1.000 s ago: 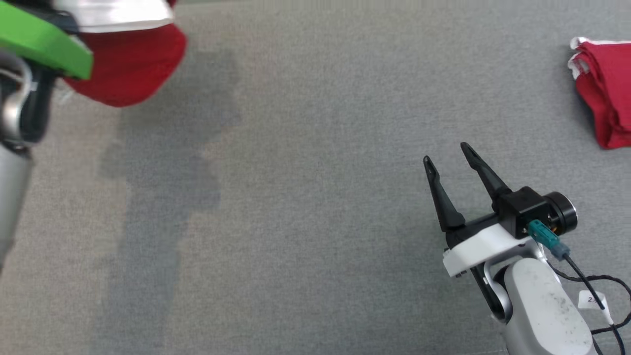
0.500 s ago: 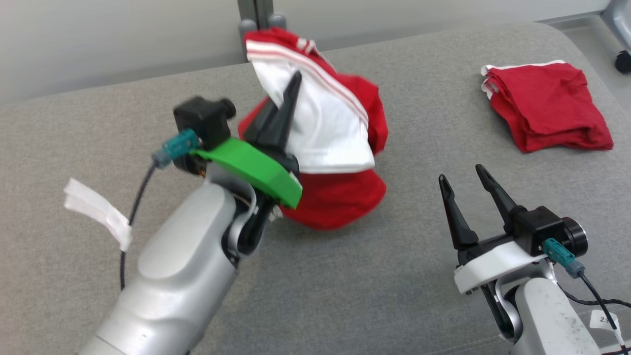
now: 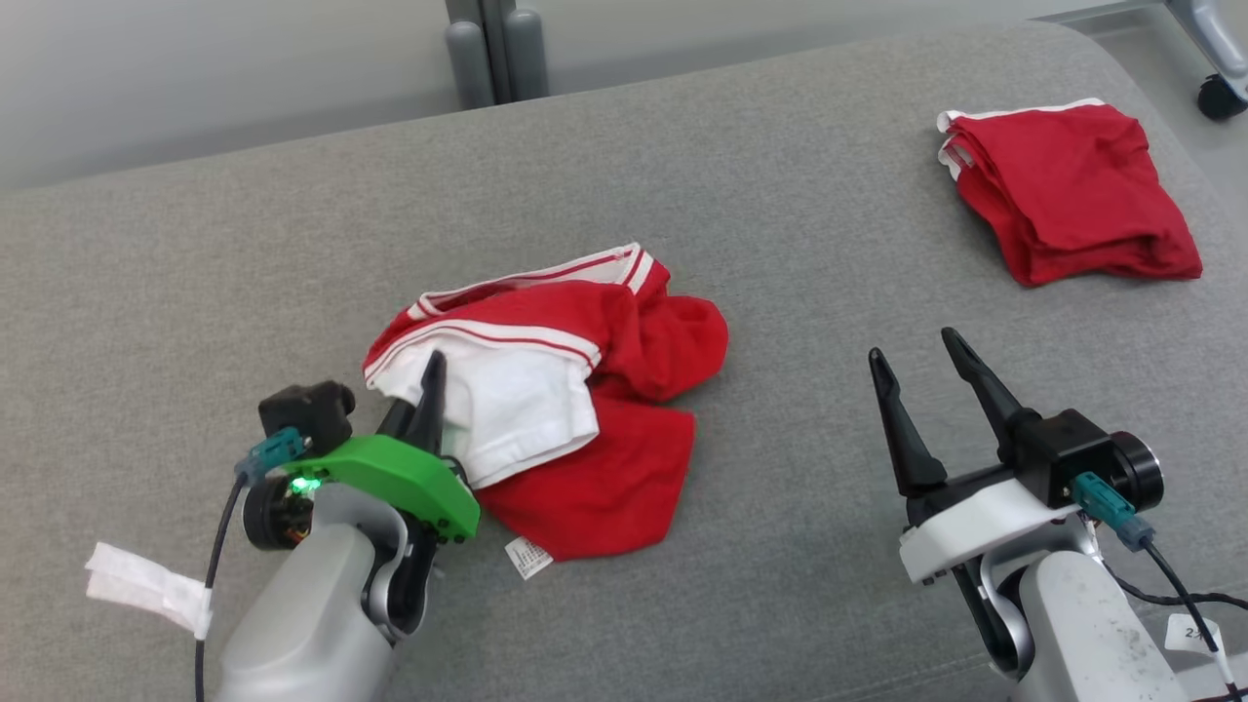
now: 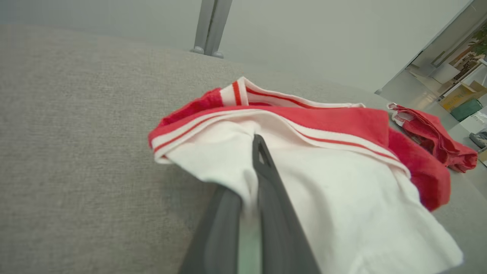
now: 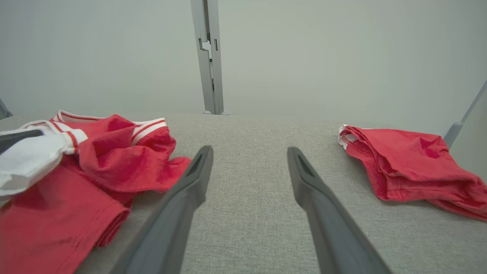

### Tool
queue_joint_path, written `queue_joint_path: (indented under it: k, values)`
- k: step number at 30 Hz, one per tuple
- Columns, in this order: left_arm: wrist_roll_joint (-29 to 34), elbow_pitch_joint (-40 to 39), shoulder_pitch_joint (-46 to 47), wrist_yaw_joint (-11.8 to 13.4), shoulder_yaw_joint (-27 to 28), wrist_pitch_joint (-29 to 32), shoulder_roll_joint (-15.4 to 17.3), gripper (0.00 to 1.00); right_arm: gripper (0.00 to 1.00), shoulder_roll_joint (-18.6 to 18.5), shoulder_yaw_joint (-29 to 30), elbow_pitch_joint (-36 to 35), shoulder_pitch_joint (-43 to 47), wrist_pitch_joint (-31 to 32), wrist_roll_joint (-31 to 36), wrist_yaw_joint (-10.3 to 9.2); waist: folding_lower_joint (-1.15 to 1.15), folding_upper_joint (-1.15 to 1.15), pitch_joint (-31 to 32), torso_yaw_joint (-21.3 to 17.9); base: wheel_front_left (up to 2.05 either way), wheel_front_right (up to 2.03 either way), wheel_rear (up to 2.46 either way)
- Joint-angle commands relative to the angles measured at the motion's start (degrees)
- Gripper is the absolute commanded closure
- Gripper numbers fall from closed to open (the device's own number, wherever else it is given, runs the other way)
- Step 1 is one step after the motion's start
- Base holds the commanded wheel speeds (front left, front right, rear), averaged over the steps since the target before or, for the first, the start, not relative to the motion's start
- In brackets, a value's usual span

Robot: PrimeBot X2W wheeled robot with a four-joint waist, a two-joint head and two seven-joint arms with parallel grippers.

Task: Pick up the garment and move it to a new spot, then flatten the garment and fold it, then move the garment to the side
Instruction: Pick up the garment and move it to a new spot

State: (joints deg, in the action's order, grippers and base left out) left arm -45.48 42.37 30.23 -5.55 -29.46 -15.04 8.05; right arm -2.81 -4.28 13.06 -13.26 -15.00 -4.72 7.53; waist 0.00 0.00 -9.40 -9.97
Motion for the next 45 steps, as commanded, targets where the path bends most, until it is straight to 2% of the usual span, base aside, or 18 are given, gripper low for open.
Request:
queue_joint_path:
  k: [1, 3, 4, 11, 23, 29, 39, 45]
  values:
    - [1.21, 0.54, -1.03, -0.45, 1.00, -0.16, -0.24, 0.86, 0.00, -0.19, -0.02, 0.35, 0.51, -0.24, 0.31, -0.09, 0.00, 0.00, 0.13, 0.52, 0.00, 0.00, 0.00]
    - [2.16, 1.14, -1.95, -0.83, 2.27, -0.16, -0.74, 0.25, 0.00, -0.18, -0.04, 0.81, 0.72, -0.24, 0.31, -0.09, 0.00, 0.00, 0.42, 1.05, 0.00, 0.00, 0.00]
    - [2.67, 1.30, -2.50, -1.07, 2.75, -0.17, -1.05, 0.00, 0.00, -0.18, -0.07, 1.05, 0.86, -0.24, 0.38, -0.09, 0.00, 0.00, 0.66, 1.36, 0.00, 0.00, 0.00]
    - [5.81, -0.43, -4.86, -1.87, 4.49, -0.10, -2.00, 0.00, 0.00, -0.19, -0.42, 2.26, 1.49, -0.25, 0.22, -0.09, 0.00, 0.00, 3.04, 2.97, 0.00, 0.00, 0.00]
    - [11.41, -12.10, -14.42, -2.01, 8.75, -0.11, 0.93, 0.00, 0.00, -0.19, 0.51, 2.28, 4.72, -0.25, 1.44, -0.09, 0.00, 0.00, 8.59, 4.45, 0.00, 0.00, 0.00]
    - [15.52, -19.43, -21.08, -2.02, 12.16, -0.10, -0.21, 0.00, 0.00, -0.17, 1.54, 1.34, 7.61, -0.25, -0.17, -0.09, 0.00, 0.00, 9.72, 5.47, 0.00, 0.00, 0.00]
    - [18.95, -27.28, -30.75, -2.02, 20.51, -0.10, -3.29, 0.00, 0.00, -0.19, 1.66, -1.36, 11.99, -0.25, -3.81, -0.09, 0.00, 0.00, 10.34, 5.81, 0.00, 0.00, 0.00]
    - [20.34, -29.77, -34.32, -2.02, 22.12, -0.11, -4.35, 0.00, 0.00, -0.19, 0.93, -1.06, 12.86, -0.25, -4.45, -0.09, 0.00, 0.00, 10.39, 5.61, 0.00, 0.00, 0.00]
